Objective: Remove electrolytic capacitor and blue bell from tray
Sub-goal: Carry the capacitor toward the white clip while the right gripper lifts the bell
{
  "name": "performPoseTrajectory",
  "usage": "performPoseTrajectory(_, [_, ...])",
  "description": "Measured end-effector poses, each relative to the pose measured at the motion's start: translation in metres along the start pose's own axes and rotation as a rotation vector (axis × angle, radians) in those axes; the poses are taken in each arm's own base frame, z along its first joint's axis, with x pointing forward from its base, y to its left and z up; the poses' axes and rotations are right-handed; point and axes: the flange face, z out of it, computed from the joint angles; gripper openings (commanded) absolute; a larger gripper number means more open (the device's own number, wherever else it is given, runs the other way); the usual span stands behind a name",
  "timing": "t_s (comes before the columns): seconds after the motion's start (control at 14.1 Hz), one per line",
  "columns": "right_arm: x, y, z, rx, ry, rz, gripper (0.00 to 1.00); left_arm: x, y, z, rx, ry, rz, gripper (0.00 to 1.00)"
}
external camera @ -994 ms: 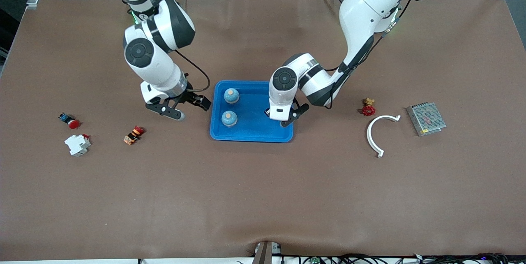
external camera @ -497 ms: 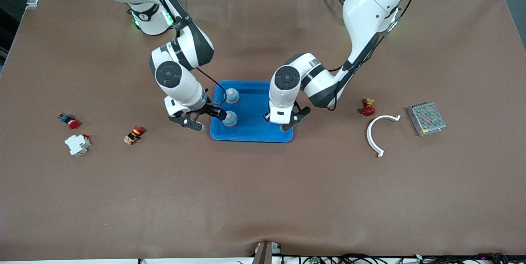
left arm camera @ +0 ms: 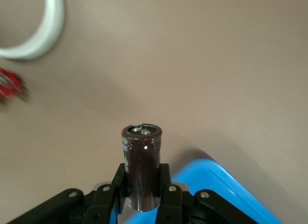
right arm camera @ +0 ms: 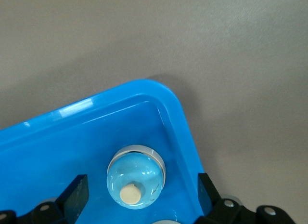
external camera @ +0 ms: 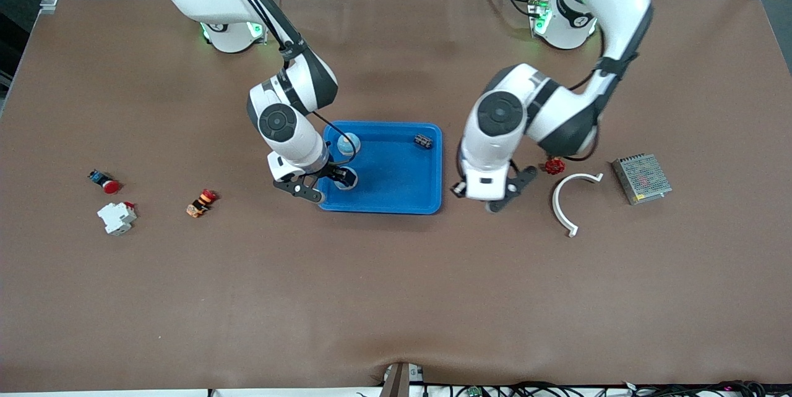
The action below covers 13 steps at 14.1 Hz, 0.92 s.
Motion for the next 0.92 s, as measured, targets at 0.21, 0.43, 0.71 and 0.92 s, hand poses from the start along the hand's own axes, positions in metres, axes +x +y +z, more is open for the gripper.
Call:
performPoseTrajectory(0.21, [-0.008,-0.004,0.013,-0.010,-0.007,0.003,1.00,0.064,-0.038,0.013,0.053,-0.025,0.030,0.00])
performPoseTrajectory(0.43, [-0.019,-0.010,0.031,-0.013,-0.008,0.012,1.00,0.109,-0.073,0.031,0.080,-0.054,0.046,0.00])
performPoseTrajectory(0.71, [-0.031,-0.016,0.048,-0.011,-0.003,0.023,1.00,0.139,-0.095,0.041,0.083,-0.069,0.049,0.00])
performPoseTrajectory(0.92, [-0.030,-0.015,0.057,-0.010,-0.001,0.028,1.00,0.142,-0.091,0.054,0.039,-0.061,0.049,0.00])
